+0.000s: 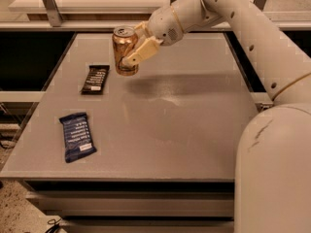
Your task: Move orange can near rxbar chocolate
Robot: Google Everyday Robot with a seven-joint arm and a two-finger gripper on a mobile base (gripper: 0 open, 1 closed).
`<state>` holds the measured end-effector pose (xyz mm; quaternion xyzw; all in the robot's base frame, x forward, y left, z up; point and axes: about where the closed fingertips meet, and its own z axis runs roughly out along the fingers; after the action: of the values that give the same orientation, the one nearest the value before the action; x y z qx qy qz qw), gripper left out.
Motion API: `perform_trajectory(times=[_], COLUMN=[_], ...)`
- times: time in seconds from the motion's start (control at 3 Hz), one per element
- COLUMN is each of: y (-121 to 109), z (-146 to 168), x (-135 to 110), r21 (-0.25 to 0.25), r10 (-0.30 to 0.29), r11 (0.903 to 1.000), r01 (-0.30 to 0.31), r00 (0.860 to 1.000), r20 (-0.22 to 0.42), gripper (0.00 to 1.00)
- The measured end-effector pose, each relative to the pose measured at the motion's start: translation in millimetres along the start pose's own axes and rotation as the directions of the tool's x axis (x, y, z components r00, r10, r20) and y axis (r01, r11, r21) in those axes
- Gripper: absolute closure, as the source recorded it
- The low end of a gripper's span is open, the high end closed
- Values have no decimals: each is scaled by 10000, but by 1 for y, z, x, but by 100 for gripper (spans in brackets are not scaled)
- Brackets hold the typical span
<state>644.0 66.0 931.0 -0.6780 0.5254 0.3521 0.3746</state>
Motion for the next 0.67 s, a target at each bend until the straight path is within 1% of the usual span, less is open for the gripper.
perform_trajectory(times=[0.33,0.67], y=[-5,-15], z=[12,33], x=[2,6], r21=[73,10], r10=[235,508], r11=[9997,9987], r01=[-235,-508], r00=[9997,9987], r20=[-34,58], gripper=[100,100])
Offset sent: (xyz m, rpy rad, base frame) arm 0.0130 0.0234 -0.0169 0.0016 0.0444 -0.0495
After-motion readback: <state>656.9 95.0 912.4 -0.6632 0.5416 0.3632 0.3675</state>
